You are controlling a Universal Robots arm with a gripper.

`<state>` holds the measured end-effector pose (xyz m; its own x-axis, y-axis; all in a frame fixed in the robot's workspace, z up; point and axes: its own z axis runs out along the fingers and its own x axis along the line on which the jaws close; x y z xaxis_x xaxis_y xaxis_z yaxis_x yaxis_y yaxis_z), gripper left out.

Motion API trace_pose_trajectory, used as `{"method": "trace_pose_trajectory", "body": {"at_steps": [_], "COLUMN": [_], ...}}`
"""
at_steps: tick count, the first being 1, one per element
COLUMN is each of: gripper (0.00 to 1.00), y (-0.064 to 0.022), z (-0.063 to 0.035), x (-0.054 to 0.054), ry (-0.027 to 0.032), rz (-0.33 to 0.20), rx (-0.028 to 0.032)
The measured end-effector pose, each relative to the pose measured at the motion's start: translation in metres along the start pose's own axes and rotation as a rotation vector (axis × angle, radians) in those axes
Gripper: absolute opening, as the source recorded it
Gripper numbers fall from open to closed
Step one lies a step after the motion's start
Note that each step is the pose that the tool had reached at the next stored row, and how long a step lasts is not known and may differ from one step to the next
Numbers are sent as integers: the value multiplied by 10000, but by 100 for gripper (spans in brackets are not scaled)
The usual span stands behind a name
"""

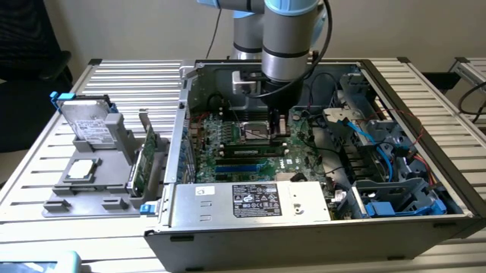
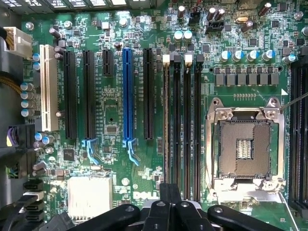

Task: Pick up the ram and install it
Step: 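Press down the ram until it locks into place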

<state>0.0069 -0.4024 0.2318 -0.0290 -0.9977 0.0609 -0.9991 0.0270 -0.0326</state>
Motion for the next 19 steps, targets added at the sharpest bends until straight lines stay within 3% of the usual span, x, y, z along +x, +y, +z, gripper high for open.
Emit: {"method": "trace_pose_trajectory", "body": {"at_steps": [9,19], "gripper": [11,11], "y": [9,21], "z": [20,36], "x": [-6,-9], "ry": [-4,-1], "rz": [6,8], "rx": [89,144]}}
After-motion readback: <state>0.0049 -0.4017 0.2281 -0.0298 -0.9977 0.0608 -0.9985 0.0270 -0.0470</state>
